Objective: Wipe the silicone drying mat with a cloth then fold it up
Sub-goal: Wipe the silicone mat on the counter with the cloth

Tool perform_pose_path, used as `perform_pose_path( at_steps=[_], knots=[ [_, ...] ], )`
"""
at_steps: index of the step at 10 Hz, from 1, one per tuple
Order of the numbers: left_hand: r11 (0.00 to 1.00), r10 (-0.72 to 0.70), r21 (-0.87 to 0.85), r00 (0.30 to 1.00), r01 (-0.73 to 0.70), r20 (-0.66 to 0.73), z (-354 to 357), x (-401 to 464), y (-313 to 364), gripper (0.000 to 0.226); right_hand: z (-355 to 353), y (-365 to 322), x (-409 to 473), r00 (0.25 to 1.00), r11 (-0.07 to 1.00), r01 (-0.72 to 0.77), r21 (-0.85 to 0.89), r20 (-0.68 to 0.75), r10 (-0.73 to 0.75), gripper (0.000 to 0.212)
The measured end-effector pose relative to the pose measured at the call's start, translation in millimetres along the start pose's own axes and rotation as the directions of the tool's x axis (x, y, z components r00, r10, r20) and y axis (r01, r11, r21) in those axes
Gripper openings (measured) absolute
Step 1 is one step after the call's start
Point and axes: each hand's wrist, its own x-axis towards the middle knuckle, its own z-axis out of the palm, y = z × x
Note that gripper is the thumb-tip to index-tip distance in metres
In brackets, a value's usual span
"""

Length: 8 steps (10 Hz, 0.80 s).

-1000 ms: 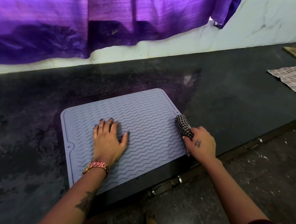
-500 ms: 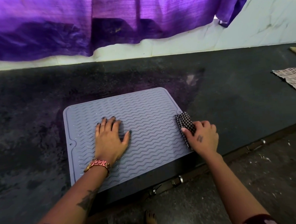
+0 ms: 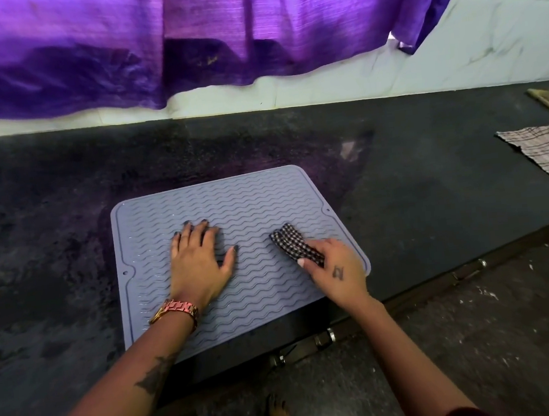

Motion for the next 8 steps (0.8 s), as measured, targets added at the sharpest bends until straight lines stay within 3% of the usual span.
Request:
perform_pose_path(
  at_steps=[1, 2, 3, 4, 5, 6, 7, 8],
  knots=[
    [1.0, -0.001, -0.006, 1.0, 0.001, 0.005, 0, 0, 0, 0.07, -10, 3, 8, 0.981, 0.808, -0.193, 0.557, 0.094, 0.17, 0.024],
    [1.0, -0.002, -0.02, 1.0, 0.002, 0.003, -1, -1, 0, 0.07, -21, 27, 25, 0.938, 0.67, -0.257, 0.697, 0.012, 0.347, 0.03],
    [1.0, -0.002, -0.021, 1.0, 0.002, 0.003, -1, -1, 0, 0.07, -36, 56, 47, 0.884, 0.773, -0.323, 0.546, -0.117, 0.452, 0.04],
    [1.0, -0.006, -0.019, 1.0, 0.006, 0.0, 0, -1, 0, 0.069, -35, 67, 51, 0.926, 0.918, -0.347, 0.194, -0.085, 0.368, 0.048],
    [1.0, -0.008, -0.016, 1.0, 0.008, -0.005, 0, 0, 0, 0.068, -22, 61, 47, 0.968, 0.963, -0.251, -0.095, -0.05, 0.247, 0.049],
    [1.0, -0.009, -0.012, 1.0, 0.009, -0.002, 0, 0, 0, 0.069, -30, 55, 51, 0.973, 0.967, -0.23, 0.112, 0.004, 0.231, 0.044],
    [1.0, -0.01, -0.019, 1.0, 0.009, -0.001, 1, -1, 0, 0.069, -44, 56, 53, 0.954, 0.664, -0.277, 0.695, 0.119, 0.274, 0.035],
    [1.0, -0.013, -0.027, 1.0, 0.013, 0.0, 1, -1, -1, 0.069, -59, 60, 55, 0.921, 0.608, -0.24, 0.757, -0.021, 0.39, 0.032]
  ],
)
